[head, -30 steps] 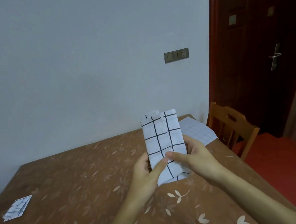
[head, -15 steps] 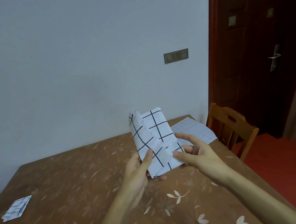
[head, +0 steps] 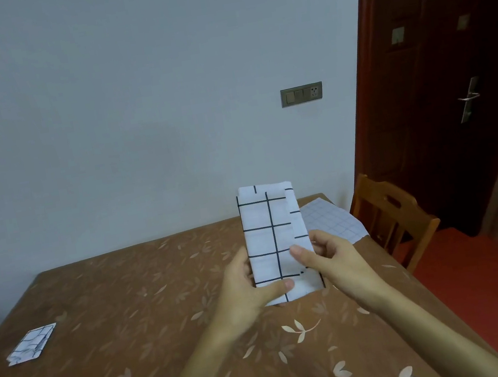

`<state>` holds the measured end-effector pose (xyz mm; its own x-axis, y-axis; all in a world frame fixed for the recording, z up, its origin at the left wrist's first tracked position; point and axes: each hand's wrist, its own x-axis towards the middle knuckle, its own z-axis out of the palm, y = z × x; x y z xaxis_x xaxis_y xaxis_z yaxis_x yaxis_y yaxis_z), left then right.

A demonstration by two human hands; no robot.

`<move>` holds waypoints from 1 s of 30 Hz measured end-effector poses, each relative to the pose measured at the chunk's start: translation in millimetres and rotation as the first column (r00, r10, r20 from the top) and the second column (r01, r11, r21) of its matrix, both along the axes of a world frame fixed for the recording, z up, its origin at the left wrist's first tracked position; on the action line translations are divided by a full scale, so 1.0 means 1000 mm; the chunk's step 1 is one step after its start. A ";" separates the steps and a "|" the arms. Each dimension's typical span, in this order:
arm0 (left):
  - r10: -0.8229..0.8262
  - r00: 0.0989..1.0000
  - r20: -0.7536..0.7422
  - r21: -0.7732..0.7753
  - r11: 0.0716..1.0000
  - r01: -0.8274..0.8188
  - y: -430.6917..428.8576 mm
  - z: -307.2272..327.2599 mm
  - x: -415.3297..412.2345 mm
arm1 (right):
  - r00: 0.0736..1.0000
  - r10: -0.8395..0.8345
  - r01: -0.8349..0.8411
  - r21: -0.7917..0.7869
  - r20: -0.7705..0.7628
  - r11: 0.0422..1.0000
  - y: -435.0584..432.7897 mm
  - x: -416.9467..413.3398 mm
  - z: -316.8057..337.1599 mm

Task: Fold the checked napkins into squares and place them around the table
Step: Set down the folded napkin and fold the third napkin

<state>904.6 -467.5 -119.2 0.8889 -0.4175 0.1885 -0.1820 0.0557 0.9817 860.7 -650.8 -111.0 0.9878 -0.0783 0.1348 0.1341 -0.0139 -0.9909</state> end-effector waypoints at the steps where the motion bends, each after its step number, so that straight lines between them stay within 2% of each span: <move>1: -0.012 1.000 0.004 0.008 1.000 0.012 -0.002 0.000 -0.001 | 1.000 0.003 -0.003 0.004 0.010 1.000 0.001 0.001 0.002; 4: 0.008 1.000 0.000 0.024 1.000 -0.008 -0.004 0.007 -0.004 | 1.000 -0.014 0.015 -0.016 0.026 1.000 0.002 0.003 0.003; 10: 0.007 0.994 -0.109 -0.019 1.000 -0.009 0.006 0.016 0.002 | 0.999 0.043 -0.040 0.126 -0.019 0.991 -0.002 0.002 0.003; 15: -0.046 0.980 -0.192 -0.179 0.984 0.011 0.005 0.016 0.002 | 0.997 0.069 -0.056 0.300 -0.035 0.952 -0.002 0.005 -0.002; 19: 0.002 0.988 -0.153 -0.196 0.980 -0.033 0.003 0.016 0.002 | 0.995 0.094 -0.070 0.372 -0.046 0.925 -0.001 0.008 -0.006; 22: 0.034 0.997 -0.075 -0.161 0.986 -0.046 0.003 0.016 0.002 | 0.994 0.102 -0.082 0.378 -0.035 0.922 -0.002 0.006 -0.002; 25: 0.057 0.996 -0.063 -0.172 0.983 -0.067 0.004 0.015 0.001 | 0.990 0.126 -0.092 0.388 -0.064 0.917 -0.005 0.004 0.000; 28: 0.002 0.998 -0.064 -0.223 0.975 -0.016 0.007 0.012 0.003 | 0.990 0.093 -0.060 0.284 -0.103 0.957 -0.007 0.006 -0.003; 30: 0.016 0.999 -0.030 -0.163 0.986 -0.021 0.010 0.008 0.005 | 0.992 0.065 -0.043 0.192 -0.111 0.980 -0.007 0.005 -0.006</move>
<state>909.6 -457.7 -111.4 0.9023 -0.3663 0.2272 -0.1565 0.2128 0.9645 865.6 -658.0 -117.1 0.9993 -0.0371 0.0065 0.0131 0.1792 -0.9837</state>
